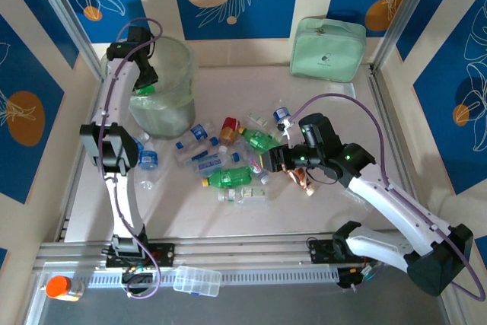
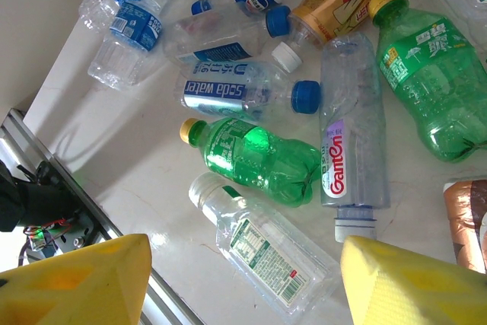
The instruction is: Put the plastic bottles in the bin
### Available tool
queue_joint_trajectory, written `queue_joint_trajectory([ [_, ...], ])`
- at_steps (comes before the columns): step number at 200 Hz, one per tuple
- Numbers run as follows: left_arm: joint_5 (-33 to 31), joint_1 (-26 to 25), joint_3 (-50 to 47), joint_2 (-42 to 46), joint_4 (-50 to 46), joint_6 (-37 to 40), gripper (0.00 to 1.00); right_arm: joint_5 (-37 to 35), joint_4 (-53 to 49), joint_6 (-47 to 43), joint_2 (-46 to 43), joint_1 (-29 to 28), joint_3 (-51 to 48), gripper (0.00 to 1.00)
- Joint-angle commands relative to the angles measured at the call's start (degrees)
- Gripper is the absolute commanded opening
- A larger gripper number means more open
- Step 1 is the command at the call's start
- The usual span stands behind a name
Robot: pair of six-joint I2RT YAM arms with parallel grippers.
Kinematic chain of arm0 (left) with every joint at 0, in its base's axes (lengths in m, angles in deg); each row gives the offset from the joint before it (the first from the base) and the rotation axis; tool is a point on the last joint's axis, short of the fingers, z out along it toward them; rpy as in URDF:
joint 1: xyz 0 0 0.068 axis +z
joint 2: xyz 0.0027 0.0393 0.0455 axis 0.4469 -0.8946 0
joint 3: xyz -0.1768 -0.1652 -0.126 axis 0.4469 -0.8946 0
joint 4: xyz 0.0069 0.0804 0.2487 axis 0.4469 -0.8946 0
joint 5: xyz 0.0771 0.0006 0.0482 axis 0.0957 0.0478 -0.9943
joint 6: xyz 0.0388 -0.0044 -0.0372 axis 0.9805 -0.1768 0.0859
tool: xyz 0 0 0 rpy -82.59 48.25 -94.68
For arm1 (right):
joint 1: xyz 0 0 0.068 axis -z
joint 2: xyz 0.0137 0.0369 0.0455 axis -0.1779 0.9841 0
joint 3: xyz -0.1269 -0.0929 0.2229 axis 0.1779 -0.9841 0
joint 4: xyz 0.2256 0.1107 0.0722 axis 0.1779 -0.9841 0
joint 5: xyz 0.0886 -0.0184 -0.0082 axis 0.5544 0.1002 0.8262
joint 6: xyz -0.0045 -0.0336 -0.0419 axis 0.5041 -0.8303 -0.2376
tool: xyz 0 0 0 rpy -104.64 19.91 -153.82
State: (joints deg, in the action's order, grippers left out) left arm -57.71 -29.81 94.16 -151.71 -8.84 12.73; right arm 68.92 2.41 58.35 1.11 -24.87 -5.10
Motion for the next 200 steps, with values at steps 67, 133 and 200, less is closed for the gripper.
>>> queue_joint_trajectory([
  [67,-0.1,0.46,0.13,2.11,-3.8,-0.75,0.84,-0.17,-0.94,-0.79,-0.18,0.4,1.85,0.67],
  [133,5.83,-2.2,-0.28,11.02,-1.93,0.44,0.81,0.26,-1.47,-0.32,-0.89,0.33,2.52,0.67],
  [200,8.98,-12.86,-18.08,31.87,9.14,4.2,0.8,0.99,-2.21,0.25,-0.91,-0.31,2.55,0.67],
])
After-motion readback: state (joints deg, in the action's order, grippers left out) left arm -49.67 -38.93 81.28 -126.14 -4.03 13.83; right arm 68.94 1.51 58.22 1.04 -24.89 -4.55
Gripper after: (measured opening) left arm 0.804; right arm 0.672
